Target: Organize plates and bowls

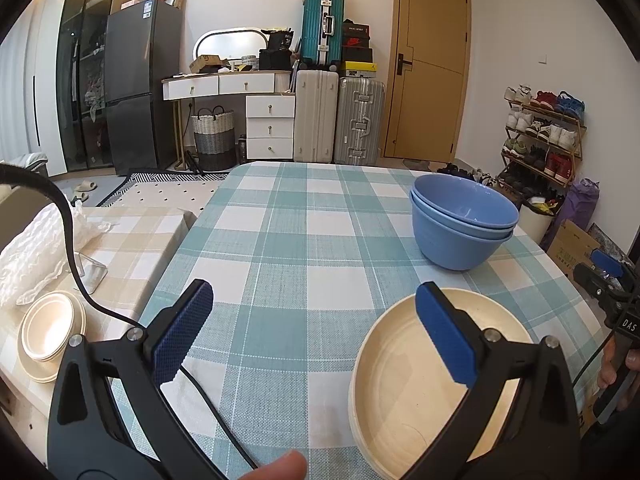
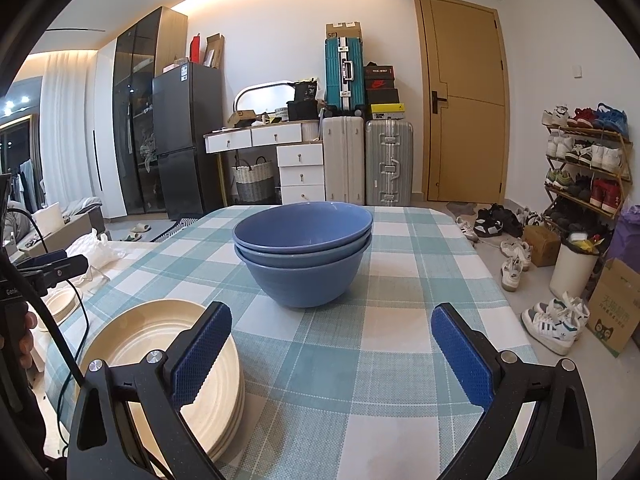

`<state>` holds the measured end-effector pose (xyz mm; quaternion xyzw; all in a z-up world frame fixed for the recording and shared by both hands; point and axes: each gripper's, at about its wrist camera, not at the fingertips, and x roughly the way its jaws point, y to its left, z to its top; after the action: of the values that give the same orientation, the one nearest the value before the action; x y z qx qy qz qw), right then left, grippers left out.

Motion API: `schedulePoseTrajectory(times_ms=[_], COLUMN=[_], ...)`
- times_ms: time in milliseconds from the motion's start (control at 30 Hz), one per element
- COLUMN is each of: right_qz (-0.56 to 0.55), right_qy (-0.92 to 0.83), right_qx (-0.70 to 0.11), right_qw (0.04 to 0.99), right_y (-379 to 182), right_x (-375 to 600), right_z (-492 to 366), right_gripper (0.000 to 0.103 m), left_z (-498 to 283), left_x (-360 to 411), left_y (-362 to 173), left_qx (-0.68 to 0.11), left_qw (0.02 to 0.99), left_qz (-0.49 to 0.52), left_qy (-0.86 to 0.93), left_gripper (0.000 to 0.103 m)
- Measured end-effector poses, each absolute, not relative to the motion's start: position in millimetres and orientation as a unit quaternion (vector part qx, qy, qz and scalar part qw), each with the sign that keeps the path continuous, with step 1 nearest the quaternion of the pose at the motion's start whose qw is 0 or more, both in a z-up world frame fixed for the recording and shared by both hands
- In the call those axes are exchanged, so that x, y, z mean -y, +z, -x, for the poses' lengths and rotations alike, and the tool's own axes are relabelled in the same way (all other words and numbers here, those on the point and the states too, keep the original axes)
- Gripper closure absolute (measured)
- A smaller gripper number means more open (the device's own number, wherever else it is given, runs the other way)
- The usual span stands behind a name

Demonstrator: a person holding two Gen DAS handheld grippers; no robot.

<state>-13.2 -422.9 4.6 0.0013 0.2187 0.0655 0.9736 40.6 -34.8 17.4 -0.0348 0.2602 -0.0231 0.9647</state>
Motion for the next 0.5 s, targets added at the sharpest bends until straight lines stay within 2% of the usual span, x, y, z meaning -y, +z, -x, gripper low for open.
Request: schedulePoseTrajectory(times_ms=[500], right_qz=[0.015], right_qy=[0.043], right_qx=[-0.211], right_qw=[0.976], right_y=[10.9], right_x=[418.8], right_z=[20.8], right_gripper=[0.001], left_z=[-36.9], left_x=[35.2], left_y=[7.0], left_qx=[-0.265], left_qw=[0.964], left_qz=[0.029], left_qy=[-0.017], left_gripper=[0.002])
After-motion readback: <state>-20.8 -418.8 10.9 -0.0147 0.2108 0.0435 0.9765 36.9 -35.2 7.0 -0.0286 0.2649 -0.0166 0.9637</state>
